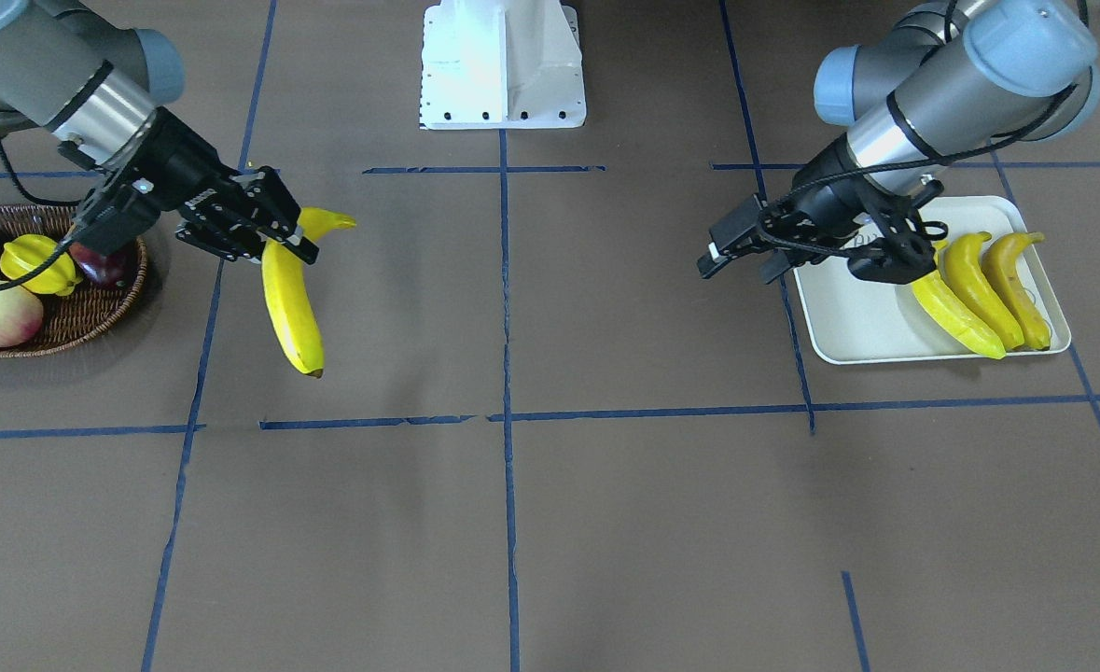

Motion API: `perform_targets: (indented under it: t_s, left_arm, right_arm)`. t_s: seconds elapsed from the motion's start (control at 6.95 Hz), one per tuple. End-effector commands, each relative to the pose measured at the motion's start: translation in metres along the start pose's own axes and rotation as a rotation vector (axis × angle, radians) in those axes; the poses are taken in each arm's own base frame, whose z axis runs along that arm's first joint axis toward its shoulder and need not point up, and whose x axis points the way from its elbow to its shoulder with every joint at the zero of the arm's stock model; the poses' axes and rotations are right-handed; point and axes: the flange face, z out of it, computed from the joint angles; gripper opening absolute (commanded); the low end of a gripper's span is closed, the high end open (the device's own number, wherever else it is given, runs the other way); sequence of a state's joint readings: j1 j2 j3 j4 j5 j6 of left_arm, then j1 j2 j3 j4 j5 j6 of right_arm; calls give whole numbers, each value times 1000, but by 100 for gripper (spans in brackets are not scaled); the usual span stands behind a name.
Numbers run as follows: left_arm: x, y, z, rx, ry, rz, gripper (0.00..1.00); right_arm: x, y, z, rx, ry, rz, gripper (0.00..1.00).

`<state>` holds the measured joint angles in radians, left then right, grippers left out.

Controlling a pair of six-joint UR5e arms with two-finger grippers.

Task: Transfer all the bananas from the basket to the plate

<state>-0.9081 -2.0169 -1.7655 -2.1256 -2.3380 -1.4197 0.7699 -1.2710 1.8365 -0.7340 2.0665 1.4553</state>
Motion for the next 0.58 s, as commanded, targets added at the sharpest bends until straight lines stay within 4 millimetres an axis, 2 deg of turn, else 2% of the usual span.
perform_targets:
  t_s: [0.0,0.29,0.43]
  left_arm:
    - [53,11,12,-28,47,-76,100]
    - [94,7,23,-44,68,-186,100]
    - [110,18,37,-35,75,-210,100]
  right_arm:
    - [-62,20,53,12,-64,-7,2]
    - [-87,46,75,48,-91,-23,3]
    - [-97,54,78,40,-108,-20,3]
